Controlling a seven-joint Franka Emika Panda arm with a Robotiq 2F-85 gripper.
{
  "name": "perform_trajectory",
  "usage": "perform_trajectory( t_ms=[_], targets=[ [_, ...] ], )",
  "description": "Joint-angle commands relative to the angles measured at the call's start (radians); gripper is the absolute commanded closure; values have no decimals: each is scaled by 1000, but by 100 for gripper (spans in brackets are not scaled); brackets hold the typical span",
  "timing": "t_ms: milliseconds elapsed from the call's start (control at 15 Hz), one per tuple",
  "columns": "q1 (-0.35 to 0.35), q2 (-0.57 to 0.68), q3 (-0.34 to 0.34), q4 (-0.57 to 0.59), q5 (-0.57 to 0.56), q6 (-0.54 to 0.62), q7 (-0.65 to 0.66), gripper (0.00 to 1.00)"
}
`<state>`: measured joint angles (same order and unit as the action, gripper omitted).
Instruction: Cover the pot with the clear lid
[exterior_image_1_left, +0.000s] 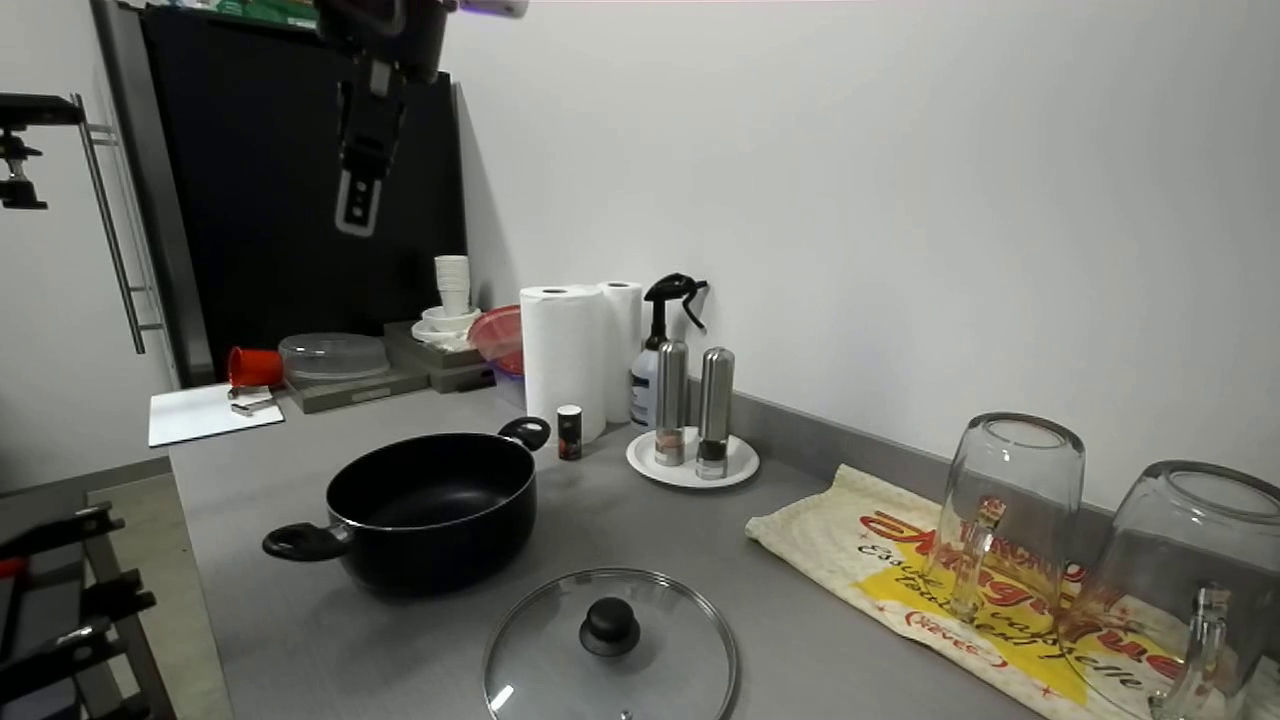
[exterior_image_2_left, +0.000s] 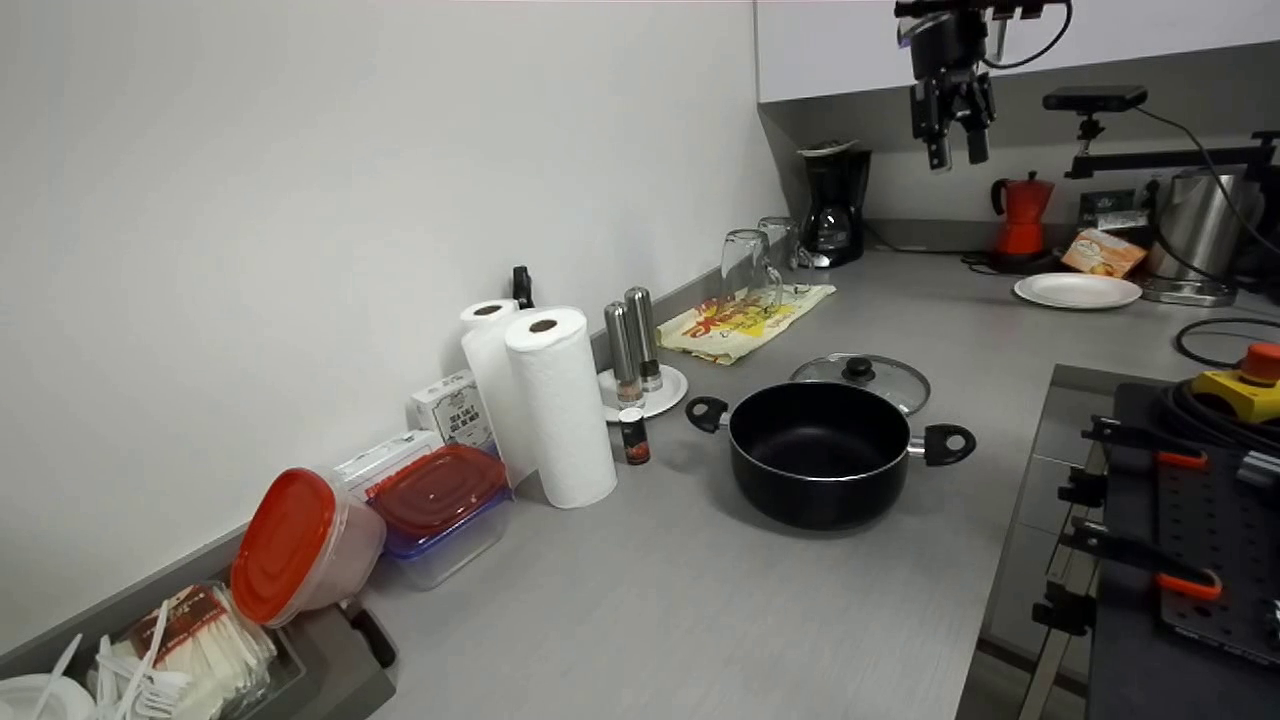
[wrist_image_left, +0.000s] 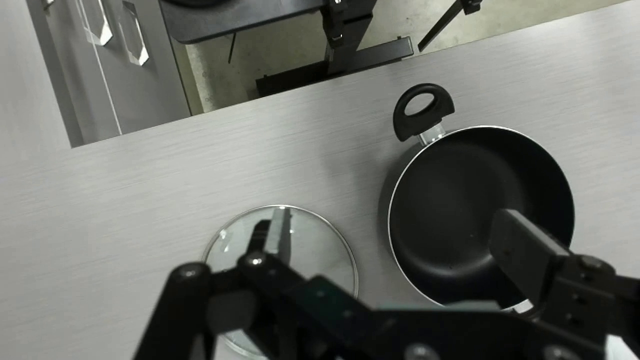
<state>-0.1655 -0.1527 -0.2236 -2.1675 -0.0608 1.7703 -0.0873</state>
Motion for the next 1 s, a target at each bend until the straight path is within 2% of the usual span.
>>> perform_trajectory(
  t_ms=[0, 200, 467, 667, 933],
  targets=[
    [-6, 176, -6, 61, 96, 49, -61, 0],
    [-15, 300, 10, 86, 140, 152, -12, 0],
    [-32, 430, 8, 115, 133, 303, 58, 0],
    [-51, 505, 3, 130, 133, 378, 103, 0],
    [-59, 577, -5, 122, 126, 537, 194, 0]
  ],
)
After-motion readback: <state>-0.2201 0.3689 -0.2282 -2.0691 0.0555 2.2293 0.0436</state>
